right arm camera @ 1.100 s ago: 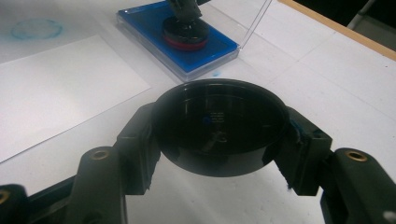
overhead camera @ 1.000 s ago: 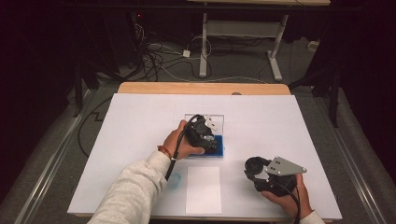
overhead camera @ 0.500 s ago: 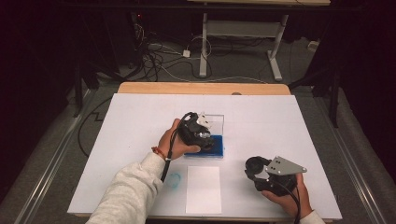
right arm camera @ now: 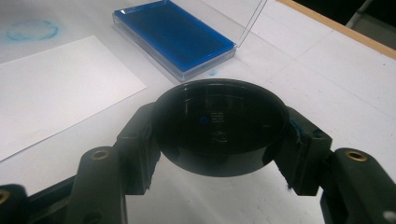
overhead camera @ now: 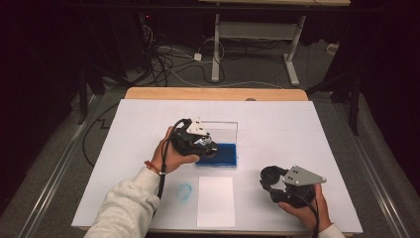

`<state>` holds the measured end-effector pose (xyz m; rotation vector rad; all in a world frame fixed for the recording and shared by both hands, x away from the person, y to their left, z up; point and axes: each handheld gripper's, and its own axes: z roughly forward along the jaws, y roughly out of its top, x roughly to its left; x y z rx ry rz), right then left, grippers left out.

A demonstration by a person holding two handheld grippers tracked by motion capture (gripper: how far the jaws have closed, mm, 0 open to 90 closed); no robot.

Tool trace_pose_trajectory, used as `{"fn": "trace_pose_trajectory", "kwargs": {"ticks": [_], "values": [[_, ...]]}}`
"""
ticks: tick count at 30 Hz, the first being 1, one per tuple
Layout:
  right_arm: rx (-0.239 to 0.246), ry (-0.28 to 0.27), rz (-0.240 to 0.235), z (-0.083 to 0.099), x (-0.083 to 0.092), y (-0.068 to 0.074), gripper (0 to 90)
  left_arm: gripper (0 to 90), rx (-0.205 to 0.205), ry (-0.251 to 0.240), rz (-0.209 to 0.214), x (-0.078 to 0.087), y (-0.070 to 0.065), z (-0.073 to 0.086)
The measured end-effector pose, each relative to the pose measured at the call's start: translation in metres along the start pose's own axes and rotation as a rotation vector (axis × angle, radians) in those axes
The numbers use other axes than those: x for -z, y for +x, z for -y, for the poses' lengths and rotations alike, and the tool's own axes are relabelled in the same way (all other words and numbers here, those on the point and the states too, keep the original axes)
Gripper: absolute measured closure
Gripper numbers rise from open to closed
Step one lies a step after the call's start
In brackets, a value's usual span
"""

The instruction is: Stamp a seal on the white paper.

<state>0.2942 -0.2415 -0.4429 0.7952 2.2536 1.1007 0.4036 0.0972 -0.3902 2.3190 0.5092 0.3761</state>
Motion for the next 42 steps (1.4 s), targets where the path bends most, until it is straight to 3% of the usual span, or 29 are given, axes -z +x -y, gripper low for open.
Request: {"fn": "trace_pose_trajectory", "kwargs": {"ticks": [4,9,16,24,32,42], "values": [[0.002,0.001,-0.001,0.000,-0.001,-0.001,38.6,55.0,-0.008,-0.021,-0.012,0.011,-0.003,0.004],[0.006,-0.005,0.001,-0.001,0.001,0.000,38.6,55.0,-0.033,-0.028,0.002,0.019,-0.005,0.004],[0.005,-0.013,0.003,0.000,0.005,0.000,38.6,55.0,-0.001,-0.044,0.004,0.030,-0.004,0.010],[0.007,-0.017,0.007,0.000,0.006,0.000,38.6,54.9,-0.003,-0.085,-0.001,0.048,-0.008,0.010],[0.015,-0.024,0.004,-0.001,0.008,0.002,38.6,55.0,-0.021,-0.090,-0.008,0.057,-0.013,0.013],[0.021,-0.021,0.000,-0.001,0.008,0.003,38.6,54.9,-0.015,-0.094,-0.011,0.062,-0.016,0.019]]}}
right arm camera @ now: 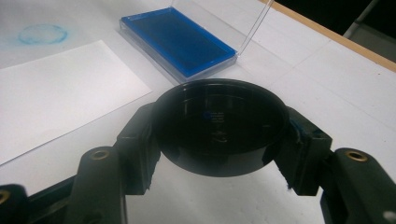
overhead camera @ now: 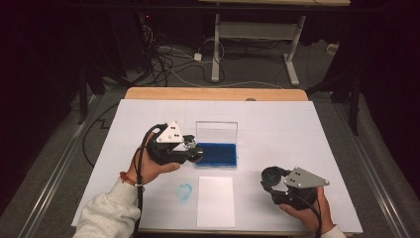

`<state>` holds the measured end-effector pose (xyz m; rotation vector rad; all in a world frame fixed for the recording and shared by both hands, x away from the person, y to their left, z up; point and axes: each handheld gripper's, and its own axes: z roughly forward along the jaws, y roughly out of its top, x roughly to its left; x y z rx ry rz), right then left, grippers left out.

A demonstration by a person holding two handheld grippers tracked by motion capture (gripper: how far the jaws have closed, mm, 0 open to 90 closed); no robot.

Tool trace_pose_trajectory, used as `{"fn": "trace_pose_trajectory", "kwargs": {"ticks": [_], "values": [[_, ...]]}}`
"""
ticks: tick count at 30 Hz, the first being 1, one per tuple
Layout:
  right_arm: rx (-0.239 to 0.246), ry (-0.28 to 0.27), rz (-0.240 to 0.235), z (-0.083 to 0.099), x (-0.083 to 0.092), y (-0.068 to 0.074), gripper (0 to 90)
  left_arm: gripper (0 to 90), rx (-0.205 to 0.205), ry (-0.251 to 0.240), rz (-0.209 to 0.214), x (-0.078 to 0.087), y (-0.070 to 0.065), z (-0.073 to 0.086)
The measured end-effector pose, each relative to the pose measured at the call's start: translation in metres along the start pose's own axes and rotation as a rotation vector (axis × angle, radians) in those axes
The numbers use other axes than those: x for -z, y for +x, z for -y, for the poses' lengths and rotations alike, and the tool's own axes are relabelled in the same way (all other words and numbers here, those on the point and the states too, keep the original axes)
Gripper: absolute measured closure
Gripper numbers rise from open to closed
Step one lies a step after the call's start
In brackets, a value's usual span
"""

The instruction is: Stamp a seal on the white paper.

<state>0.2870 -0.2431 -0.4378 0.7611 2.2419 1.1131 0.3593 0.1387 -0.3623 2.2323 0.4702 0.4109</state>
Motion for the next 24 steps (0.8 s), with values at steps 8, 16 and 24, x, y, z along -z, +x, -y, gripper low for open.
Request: {"fn": "trace_pose_trajectory", "kwargs": {"ticks": [8,16,24], "values": [[0.003,-0.002,-0.003,0.000,0.001,0.001,38.6,54.9,-0.005,0.000,0.011,0.003,-0.007,0.004],[0.007,0.004,-0.005,0.000,0.001,0.001,38.6,54.9,-0.023,0.016,0.044,-0.001,-0.019,0.006],[0.002,0.010,-0.011,0.000,0.000,0.002,38.6,54.9,-0.045,0.028,0.080,-0.009,-0.032,0.005]]}}
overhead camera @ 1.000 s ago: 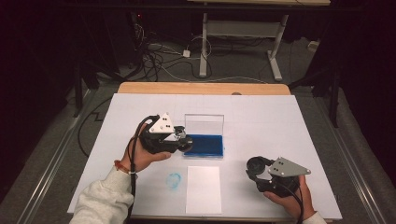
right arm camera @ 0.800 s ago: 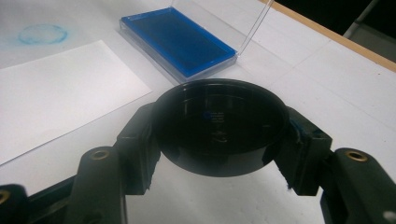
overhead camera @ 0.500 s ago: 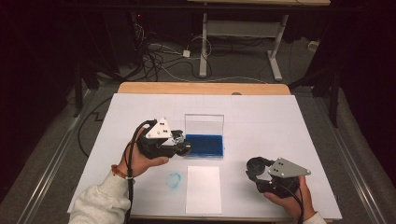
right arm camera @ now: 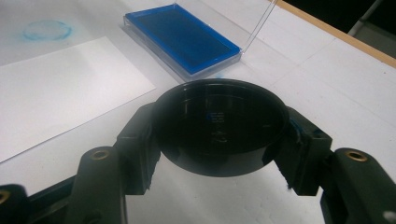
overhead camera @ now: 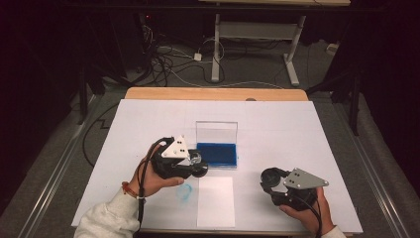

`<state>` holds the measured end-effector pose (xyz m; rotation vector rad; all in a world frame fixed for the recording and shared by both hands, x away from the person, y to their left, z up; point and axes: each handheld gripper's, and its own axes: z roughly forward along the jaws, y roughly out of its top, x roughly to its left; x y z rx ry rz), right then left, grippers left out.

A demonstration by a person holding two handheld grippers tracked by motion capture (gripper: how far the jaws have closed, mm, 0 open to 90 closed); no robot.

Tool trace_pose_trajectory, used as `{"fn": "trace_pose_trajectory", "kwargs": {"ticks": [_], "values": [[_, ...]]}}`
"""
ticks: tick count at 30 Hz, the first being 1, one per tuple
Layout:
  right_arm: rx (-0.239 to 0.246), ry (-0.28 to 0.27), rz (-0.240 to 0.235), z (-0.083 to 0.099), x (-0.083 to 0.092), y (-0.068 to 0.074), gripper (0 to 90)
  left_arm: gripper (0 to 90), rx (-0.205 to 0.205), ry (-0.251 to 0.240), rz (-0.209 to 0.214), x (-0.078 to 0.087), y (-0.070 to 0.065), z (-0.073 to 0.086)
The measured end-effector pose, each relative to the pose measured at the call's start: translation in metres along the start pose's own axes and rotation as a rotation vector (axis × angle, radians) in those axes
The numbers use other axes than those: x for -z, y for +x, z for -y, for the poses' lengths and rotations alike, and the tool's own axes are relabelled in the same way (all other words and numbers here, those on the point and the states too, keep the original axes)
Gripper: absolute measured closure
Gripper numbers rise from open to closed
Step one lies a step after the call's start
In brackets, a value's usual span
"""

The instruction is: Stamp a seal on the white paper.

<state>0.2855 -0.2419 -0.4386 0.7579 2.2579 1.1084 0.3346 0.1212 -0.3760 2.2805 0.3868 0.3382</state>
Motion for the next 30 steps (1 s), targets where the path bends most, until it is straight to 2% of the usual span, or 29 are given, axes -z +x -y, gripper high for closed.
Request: {"fn": "trace_pose_trajectory", "kwargs": {"ticks": [11,20,30], "values": [[0.006,0.006,-0.006,0.000,-0.001,0.000,38.6,54.9,-0.037,0.042,0.064,-0.018,-0.018,-0.003],[0.007,0.009,-0.009,0.001,-0.001,0.001,38.6,54.9,-0.073,0.068,0.093,-0.030,-0.031,-0.004],[0.008,0.016,-0.010,0.001,-0.002,0.001,38.6,54.9,-0.088,0.094,0.136,-0.041,-0.042,-0.002]]}}
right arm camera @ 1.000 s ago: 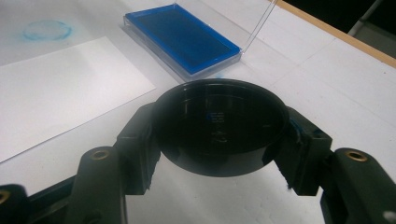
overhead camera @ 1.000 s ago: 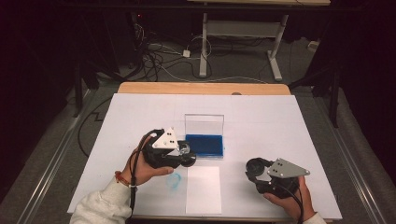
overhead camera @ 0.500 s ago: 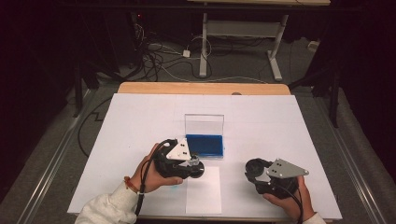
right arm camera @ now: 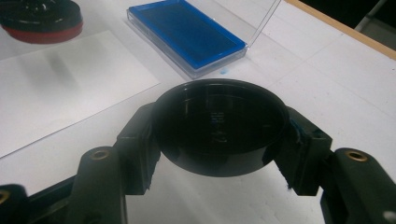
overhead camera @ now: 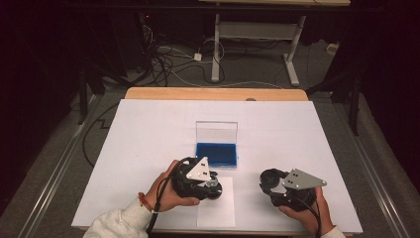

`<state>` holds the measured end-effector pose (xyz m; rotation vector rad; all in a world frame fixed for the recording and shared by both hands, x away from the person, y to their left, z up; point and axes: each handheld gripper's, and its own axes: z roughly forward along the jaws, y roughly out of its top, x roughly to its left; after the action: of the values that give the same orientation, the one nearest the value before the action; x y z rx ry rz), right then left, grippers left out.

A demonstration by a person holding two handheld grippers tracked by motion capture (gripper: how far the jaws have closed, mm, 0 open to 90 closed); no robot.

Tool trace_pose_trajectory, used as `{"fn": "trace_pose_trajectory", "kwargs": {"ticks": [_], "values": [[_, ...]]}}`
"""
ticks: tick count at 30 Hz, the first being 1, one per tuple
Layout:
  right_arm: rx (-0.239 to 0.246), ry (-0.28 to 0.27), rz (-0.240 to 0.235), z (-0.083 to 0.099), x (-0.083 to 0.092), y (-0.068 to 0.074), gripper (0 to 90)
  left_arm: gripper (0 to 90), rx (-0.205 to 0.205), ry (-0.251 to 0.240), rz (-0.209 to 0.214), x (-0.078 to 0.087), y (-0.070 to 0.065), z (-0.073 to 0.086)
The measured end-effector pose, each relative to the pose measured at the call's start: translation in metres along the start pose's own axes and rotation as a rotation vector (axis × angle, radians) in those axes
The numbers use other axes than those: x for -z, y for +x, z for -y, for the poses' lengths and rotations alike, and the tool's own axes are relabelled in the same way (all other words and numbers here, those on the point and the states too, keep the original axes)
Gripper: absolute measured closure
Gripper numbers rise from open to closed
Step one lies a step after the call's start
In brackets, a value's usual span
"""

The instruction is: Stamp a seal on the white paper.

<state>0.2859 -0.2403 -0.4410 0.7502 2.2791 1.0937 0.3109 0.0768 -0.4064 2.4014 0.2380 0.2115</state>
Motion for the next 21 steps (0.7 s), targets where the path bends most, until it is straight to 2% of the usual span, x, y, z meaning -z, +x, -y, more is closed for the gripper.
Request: {"fn": "trace_pose_trajectory", "kwargs": {"ticks": [7,21], "values": [[0.000,0.003,0.000,0.000,0.000,0.000,38.6,54.9,-0.025,0.033,0.019,-0.012,-0.006,0.000],[0.005,0.011,-0.004,0.001,-0.001,0.000,38.6,54.9,-0.029,0.085,0.040,-0.027,-0.007,0.005]]}}
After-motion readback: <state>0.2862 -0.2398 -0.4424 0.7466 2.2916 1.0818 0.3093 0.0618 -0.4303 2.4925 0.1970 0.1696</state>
